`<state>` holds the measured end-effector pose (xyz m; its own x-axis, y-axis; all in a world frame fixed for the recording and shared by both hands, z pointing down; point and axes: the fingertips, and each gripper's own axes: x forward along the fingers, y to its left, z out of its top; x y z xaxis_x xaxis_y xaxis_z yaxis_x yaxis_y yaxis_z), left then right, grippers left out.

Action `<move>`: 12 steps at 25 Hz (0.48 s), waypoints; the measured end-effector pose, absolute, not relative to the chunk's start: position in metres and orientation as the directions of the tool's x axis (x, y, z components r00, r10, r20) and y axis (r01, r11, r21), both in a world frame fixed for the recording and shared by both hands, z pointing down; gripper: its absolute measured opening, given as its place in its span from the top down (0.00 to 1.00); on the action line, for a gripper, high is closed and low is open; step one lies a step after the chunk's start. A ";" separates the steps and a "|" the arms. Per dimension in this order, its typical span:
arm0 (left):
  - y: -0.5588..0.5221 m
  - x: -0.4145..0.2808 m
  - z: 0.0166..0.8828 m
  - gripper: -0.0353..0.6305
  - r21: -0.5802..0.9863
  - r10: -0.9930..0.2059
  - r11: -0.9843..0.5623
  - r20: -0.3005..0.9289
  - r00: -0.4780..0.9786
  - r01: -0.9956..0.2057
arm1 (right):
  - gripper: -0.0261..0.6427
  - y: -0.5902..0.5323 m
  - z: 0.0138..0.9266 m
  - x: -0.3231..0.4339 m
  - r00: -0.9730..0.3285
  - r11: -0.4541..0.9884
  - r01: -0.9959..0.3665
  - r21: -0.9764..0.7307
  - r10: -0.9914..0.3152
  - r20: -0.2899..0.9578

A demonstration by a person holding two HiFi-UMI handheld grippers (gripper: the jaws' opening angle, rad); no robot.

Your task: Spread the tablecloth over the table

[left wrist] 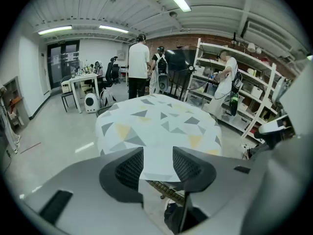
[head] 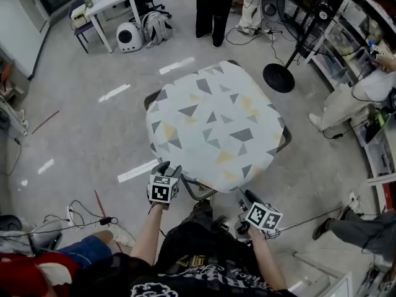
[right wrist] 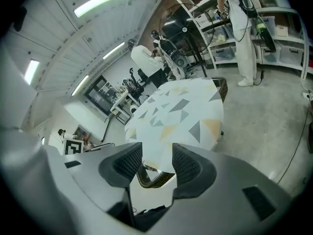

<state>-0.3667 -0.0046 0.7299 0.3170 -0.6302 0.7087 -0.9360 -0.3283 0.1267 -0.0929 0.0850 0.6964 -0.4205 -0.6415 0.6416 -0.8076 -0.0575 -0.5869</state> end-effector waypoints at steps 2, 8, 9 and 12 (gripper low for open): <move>0.002 -0.348 0.715 0.66 0.120 -0.649 -0.349 0.685 0.332 -0.930 | 0.66 0.089 0.686 -0.085 -0.425 -0.042 -0.803 -0.595 -0.659 0.620; 0.037 -0.288 0.664 0.68 0.129 -0.689 -0.422 0.598 0.410 -0.897 | 0.68 0.107 0.652 -0.068 -0.447 0.049 -0.805 -0.591 -0.704 0.551; 0.044 -0.280 0.656 0.69 0.130 -0.695 -0.431 0.584 0.420 -0.893 | 0.68 0.110 0.646 -0.068 -0.459 0.067 -0.800 -0.596 -0.708 0.537; 0.070 -0.258 0.632 0.71 0.136 -0.710 -0.455 0.542 0.450 -0.880 | 0.69 0.120 0.625 -0.065 -0.486 0.131 -0.795 -0.592 -0.721 0.493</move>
<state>-0.2581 0.0696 0.6323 0.4502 -0.7097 0.5419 -0.8802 -0.4548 0.1357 -0.0647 0.1202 0.6247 -0.4859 -0.7214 0.4934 -0.7954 0.1309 -0.5918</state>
